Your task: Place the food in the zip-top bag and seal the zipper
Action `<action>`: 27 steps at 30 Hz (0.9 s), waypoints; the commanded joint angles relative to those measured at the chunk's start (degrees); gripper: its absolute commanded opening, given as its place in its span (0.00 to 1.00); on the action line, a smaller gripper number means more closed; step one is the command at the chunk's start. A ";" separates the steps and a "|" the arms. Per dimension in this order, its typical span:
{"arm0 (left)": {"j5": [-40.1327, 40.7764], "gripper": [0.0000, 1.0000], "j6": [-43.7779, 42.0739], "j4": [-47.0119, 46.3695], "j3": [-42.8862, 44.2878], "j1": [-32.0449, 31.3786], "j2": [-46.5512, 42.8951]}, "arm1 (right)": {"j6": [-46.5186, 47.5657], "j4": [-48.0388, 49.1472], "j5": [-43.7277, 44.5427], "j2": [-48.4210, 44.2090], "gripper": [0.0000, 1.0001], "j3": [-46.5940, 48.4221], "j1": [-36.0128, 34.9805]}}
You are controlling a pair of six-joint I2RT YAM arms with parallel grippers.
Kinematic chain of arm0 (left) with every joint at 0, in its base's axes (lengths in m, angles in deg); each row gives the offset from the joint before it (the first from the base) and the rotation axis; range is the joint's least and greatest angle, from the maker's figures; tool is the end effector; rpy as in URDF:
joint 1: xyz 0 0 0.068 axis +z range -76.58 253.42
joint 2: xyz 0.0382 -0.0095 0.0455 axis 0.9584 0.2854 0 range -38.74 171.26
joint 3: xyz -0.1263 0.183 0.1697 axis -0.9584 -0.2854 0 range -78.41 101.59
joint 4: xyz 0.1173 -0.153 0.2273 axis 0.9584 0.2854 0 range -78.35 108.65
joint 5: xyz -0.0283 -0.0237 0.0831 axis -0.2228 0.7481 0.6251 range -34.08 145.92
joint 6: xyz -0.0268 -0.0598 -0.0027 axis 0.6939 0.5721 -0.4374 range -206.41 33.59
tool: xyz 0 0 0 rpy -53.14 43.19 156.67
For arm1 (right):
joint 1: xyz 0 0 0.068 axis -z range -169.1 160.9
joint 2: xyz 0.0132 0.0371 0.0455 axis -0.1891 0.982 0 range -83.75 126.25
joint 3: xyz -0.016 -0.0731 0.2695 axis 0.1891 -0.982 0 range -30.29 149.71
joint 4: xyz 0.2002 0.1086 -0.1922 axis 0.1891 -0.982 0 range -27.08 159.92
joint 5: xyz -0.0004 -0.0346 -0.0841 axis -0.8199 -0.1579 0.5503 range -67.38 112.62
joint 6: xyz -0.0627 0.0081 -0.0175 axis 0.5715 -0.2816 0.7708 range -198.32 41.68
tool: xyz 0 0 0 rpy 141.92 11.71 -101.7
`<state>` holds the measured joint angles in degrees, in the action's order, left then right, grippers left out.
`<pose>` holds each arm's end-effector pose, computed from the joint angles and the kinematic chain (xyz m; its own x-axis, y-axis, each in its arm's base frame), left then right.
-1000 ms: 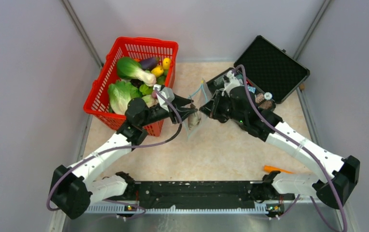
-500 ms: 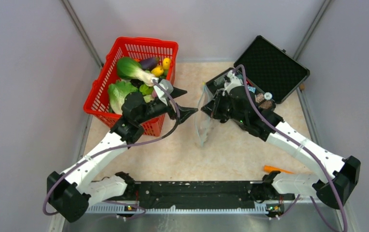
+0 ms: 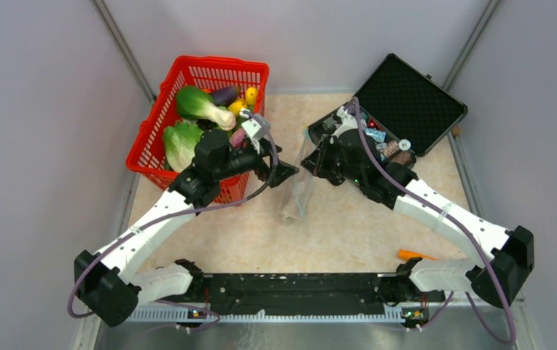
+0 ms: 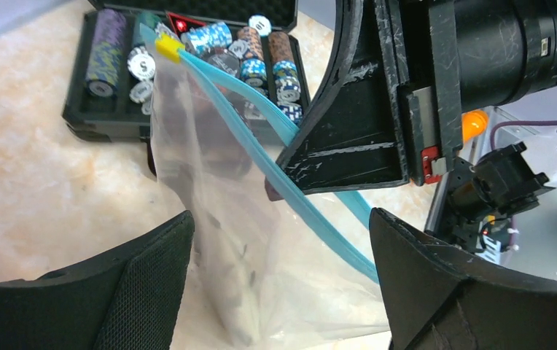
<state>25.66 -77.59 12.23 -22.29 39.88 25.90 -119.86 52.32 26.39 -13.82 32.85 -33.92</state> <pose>0.2445 -0.1933 0.3571 -0.2671 0.0182 -0.9635 0.8612 0.4532 -0.2302 0.2365 0.2302 0.3423 -0.6576 0.2795 -0.6996 -0.3004 0.7544 0.5837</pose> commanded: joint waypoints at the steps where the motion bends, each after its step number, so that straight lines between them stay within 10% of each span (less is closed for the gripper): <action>1: -3.19 0.88 3.66 2.42 4.64 -0.34 2.30 | 0.18 1.19 2.77 0.87 0.00 2.23 0.43; 21: 16.24 0.78 -3.06 21.19 15.28 -4.34 9.50 | 0.39 2.41 3.82 0.22 0.00 3.43 0.43; 27: 15.72 0.59 -2.44 21.55 15.88 -4.50 10.66 | 0.34 2.53 3.73 -0.82 0.00 2.88 0.39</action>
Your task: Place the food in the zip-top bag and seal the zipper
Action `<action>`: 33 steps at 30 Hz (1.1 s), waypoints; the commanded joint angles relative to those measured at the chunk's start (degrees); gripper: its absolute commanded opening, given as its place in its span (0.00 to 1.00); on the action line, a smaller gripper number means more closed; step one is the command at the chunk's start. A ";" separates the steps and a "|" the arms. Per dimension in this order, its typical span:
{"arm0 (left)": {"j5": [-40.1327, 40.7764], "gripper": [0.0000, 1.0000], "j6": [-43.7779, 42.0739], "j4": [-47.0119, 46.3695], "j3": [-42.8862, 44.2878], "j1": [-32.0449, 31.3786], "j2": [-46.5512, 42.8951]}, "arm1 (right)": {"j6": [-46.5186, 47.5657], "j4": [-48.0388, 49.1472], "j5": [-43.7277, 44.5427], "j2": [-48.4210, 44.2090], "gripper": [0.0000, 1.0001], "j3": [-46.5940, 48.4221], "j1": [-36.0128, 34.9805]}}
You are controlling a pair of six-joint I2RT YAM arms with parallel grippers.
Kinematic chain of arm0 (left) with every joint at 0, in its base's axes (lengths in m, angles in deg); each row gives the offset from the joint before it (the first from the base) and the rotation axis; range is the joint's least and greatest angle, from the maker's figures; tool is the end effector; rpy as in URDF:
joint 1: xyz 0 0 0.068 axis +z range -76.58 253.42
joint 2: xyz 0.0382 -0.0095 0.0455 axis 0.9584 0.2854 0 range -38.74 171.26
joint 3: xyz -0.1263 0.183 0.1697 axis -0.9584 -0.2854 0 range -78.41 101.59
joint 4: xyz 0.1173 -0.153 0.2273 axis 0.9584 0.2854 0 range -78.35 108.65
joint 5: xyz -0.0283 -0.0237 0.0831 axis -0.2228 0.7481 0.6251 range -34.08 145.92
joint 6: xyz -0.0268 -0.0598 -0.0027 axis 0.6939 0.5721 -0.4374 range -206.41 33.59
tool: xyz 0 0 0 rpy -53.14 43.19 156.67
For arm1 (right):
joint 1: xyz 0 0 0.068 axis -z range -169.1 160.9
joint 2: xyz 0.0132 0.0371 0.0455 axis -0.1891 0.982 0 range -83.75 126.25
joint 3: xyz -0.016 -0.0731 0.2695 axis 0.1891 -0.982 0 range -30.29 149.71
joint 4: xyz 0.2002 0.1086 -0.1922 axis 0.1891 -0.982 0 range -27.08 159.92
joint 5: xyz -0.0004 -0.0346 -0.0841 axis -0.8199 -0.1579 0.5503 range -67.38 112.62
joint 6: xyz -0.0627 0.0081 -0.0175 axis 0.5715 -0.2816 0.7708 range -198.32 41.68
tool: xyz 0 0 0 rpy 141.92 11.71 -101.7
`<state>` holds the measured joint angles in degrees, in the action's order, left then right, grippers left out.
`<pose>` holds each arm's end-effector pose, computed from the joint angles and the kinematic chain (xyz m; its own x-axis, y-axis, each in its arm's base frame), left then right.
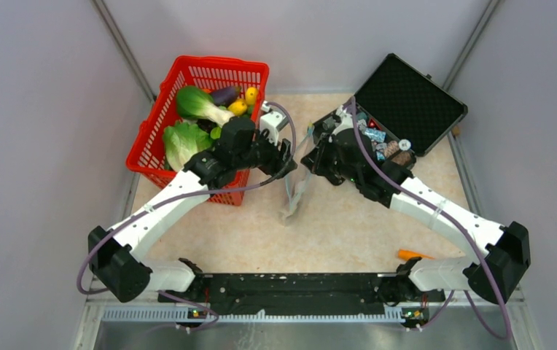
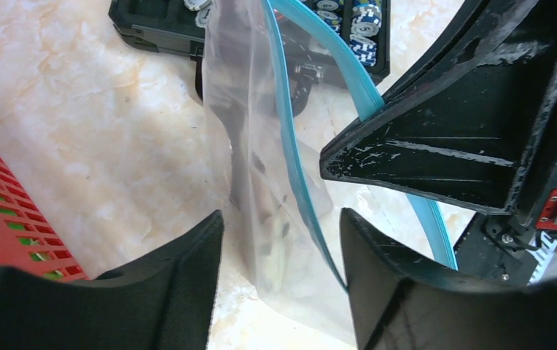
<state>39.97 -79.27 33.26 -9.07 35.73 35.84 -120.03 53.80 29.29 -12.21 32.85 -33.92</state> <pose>0.2654 -0.2230 0.3529 -0.4519 0.1981 -0.8698 0.7313 0.6406 -0.2340 0.2436 0.2337 0.3366 -0.6358 0.2999 -0.7112 -0.2708 0.7762 0.5694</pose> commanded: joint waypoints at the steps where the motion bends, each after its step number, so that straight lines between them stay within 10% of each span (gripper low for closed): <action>1: 1.37 0.57 -0.66 0.83 2.80 -0.38 1.06 | 0.49 1.08 0.72 -2.54 0.00 2.83 0.42; 12: 1.24 0.00 0.78 -0.26 3.08 -0.39 1.35 | 3.70 -9.73 5.32 0.89 0.00 8.51 -0.23; 21: -1.65 0.00 8.34 -8.10 0.77 -0.58 0.76 | 5.40 -14.81 5.85 1.60 0.35 9.65 -1.28; 30: 5.91 0.00 11.35 -8.77 -1.41 -1.44 -0.79 | 6.36 -20.69 9.04 4.66 0.22 14.93 -5.06; 33: 7.79 0.00 11.56 -8.97 -1.86 -1.42 -1.72 | 5.80 -20.32 8.59 3.81 0.37 14.53 -5.29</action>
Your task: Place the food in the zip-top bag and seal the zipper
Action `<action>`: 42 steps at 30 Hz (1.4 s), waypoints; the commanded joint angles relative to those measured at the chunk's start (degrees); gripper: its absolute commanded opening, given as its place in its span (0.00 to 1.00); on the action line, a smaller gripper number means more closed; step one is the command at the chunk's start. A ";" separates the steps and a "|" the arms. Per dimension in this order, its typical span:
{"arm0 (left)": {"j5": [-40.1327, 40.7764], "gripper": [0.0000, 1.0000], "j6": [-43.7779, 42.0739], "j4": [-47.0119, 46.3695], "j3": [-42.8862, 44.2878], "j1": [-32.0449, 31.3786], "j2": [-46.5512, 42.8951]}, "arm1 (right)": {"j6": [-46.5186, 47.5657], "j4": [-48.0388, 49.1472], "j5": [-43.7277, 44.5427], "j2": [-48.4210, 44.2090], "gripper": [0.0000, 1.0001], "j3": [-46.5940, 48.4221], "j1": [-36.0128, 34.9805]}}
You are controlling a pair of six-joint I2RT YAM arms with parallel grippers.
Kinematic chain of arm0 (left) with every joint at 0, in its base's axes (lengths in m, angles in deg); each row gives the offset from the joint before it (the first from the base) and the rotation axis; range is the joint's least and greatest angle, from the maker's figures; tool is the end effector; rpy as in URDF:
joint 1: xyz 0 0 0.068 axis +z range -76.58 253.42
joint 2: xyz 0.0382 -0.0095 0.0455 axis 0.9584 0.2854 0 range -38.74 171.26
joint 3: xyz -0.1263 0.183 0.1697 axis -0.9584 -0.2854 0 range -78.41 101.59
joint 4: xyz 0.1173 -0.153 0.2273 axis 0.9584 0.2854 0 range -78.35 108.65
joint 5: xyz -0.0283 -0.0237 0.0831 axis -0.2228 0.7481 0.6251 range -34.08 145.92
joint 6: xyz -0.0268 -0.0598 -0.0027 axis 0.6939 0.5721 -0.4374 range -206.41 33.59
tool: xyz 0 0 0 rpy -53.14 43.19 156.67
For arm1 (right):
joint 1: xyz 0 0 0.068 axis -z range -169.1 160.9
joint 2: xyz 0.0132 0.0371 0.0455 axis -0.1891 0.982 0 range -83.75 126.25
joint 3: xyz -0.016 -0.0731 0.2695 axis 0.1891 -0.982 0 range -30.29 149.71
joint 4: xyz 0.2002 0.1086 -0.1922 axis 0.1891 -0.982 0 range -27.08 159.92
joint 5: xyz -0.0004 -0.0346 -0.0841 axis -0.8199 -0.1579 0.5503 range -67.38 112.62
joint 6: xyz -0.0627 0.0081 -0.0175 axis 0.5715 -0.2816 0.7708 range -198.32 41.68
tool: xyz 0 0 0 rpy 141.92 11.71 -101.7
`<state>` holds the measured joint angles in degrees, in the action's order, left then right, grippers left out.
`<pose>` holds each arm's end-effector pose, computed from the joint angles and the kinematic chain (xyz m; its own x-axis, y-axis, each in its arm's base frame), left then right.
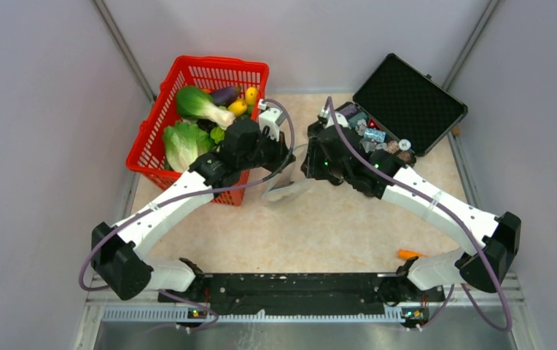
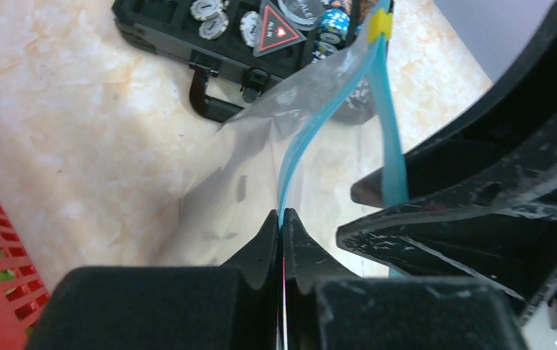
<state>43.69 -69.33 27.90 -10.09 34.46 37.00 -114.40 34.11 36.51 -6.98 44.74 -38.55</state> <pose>0.2702 -0.2326 0.3492 -0.5232 0.0540 -0.8505 0.6399 0.6840 -0.3502 0.2315 0.2516 0.3531 -0.6818 0.0825 -0.7268 -0.2628 0.8997 0.3487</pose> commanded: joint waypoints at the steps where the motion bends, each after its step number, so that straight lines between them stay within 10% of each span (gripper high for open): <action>1: 4.38 0.00 1.82 -3.83 -1.08 -0.23 -3.08 | 0.07 -0.56 1.64 -1.52 0.37 2.37 -0.65; 6: 4.80 0.00 2.88 -5.32 -2.11 -0.28 -3.99 | -0.80 0.26 0.77 -1.58 0.42 0.75 -0.76; 17: 7.77 0.00 3.74 -5.63 -2.64 -0.68 -5.11 | -4.84 6.07 1.47 -6.29 0.00 -6.00 -0.84; 28: 6.41 0.00 4.03 -4.94 -2.66 -0.70 -7.17 | 5.97 -4.16 9.63 -5.87 0.00 4.31 -0.48; 42: 8.48 0.09 7.01 -4.27 -8.85 -0.67 -8.49 | 19.68 -10.28 -1.60 1.37 0.00 12.21 -0.33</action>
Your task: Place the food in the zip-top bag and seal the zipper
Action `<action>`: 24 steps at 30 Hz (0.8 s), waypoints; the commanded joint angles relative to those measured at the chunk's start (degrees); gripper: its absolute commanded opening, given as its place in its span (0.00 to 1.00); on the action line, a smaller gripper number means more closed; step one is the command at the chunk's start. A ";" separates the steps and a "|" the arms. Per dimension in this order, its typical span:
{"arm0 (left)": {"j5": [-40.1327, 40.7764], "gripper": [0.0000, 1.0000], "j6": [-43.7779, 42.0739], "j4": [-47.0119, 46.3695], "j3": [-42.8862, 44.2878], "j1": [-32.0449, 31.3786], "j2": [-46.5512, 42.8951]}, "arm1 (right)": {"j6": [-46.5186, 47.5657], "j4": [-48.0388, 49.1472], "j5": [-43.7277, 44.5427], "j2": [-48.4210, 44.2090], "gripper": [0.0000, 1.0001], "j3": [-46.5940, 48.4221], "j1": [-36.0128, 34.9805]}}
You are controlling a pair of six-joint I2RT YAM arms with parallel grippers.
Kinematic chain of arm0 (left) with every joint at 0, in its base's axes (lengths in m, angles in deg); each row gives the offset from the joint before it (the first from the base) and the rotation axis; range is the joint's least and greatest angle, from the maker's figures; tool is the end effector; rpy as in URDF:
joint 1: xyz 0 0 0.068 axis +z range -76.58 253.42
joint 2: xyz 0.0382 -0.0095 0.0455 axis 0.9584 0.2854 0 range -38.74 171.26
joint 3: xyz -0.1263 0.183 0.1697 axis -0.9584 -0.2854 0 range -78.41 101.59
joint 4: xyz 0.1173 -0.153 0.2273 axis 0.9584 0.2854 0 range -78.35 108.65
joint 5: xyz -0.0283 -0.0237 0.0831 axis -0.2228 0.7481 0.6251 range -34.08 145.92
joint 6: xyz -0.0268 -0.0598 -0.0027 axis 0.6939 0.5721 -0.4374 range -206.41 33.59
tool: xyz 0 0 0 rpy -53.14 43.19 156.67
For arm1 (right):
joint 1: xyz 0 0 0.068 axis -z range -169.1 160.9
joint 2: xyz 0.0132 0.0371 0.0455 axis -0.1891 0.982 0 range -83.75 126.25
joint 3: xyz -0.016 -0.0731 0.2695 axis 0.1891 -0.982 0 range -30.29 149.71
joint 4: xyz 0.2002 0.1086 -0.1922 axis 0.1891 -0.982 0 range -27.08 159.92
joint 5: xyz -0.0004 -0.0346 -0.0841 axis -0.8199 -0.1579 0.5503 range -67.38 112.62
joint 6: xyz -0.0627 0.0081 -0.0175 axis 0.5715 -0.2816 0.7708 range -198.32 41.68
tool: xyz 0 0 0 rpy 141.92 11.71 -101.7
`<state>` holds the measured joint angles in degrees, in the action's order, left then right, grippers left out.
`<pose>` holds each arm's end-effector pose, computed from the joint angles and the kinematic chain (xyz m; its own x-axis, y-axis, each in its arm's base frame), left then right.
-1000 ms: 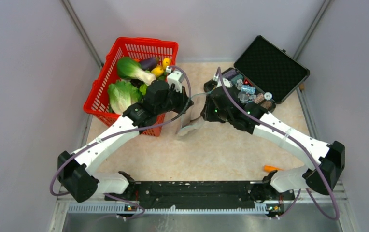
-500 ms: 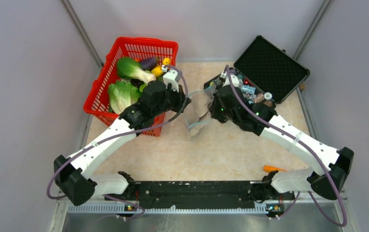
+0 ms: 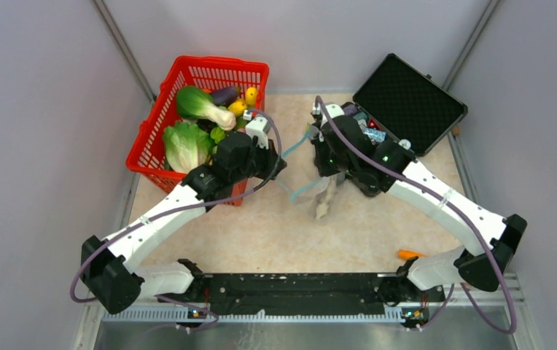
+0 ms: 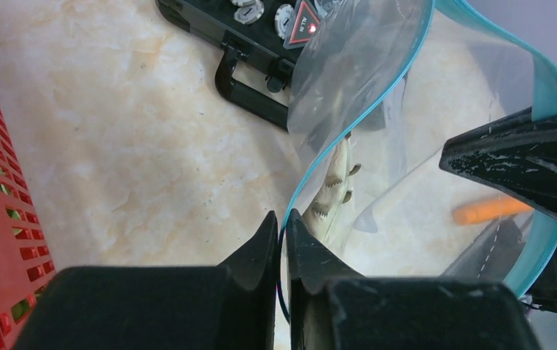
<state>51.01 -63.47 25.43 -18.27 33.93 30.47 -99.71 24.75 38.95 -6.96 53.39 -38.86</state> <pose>0.2512 -0.2127 0.3328 -0.5467 -0.0526 -0.8357 0.5227 0.7582 -0.3897 0.2239 0.2421 0.3945 -0.5879 -0.1528 -0.7944 -0.4034 0.9066 0.1241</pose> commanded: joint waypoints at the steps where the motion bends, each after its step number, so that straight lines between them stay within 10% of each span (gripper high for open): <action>1: 1.33 0.15 1.08 -1.80 -0.72 -0.08 -1.82 | 5.14 -1.09 -4.47 2.46 0.00 3.66 0.03; 4: 2.58 0.39 0.73 -1.31 -0.57 -0.02 -1.00 | 3.90 -0.54 -3.76 5.92 0.00 3.22 0.23; 24: 11.95 0.99 -6.90 3.56 2.70 6.98 -9.81 | -0.98 8.90 -6.23 8.39 0.00 -0.26 1.31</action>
<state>60.91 -67.36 28.43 -18.44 36.03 24.37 -99.49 29.96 33.93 2.37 53.61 -37.94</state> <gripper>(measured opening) 0.977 0.003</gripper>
